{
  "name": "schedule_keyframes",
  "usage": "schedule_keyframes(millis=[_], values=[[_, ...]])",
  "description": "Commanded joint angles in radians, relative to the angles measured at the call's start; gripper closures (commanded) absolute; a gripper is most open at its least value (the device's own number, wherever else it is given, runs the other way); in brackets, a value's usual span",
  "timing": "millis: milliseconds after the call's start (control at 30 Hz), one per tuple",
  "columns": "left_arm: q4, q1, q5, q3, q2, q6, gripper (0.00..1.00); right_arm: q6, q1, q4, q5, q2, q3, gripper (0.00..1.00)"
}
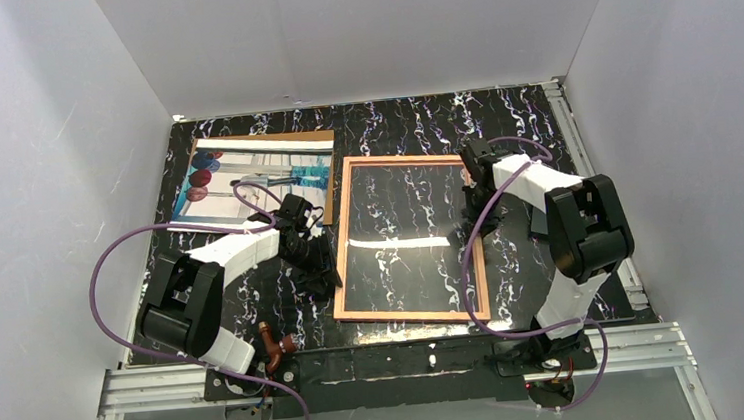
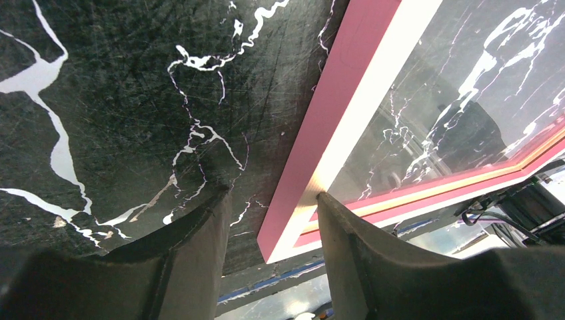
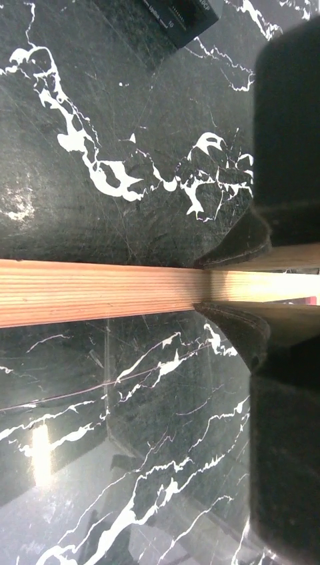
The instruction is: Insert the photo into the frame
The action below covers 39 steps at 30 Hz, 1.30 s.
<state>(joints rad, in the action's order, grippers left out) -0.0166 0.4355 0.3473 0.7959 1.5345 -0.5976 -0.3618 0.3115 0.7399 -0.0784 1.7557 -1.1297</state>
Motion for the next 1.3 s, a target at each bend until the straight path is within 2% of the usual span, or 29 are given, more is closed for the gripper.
schedule_keyframes(millis=[0, 367, 667, 900, 1167, 1267], values=[[0.116, 0.011, -0.022, -0.004, 0.029, 0.019, 0.51, -0.01, 0.042, 0.028, -0.1, 0.047, -0.034, 0.79], [0.123, 0.011, -0.025, -0.002, 0.027, 0.025, 0.51, -0.003, 0.119, 0.073, -0.217, 0.113, -0.09, 0.74], [0.121, 0.012, -0.019, -0.003, 0.022, 0.022, 0.51, 0.014, 0.126, 0.049, -0.124, 0.107, -0.151, 0.44], [0.1, 0.02, -0.007, -0.002, 0.038, 0.007, 0.53, -0.008, 0.048, 0.02, 0.024, 0.007, -0.144, 0.3], [0.086, 0.066, -0.017, 0.017, 0.06, -0.014, 0.56, -0.056, -0.13, -0.062, 0.207, -0.203, -0.001, 0.28], [0.08, 0.088, -0.019, 0.032, 0.076, -0.024, 0.56, -0.062, -0.183, -0.066, 0.222, -0.267, 0.027, 0.28]])
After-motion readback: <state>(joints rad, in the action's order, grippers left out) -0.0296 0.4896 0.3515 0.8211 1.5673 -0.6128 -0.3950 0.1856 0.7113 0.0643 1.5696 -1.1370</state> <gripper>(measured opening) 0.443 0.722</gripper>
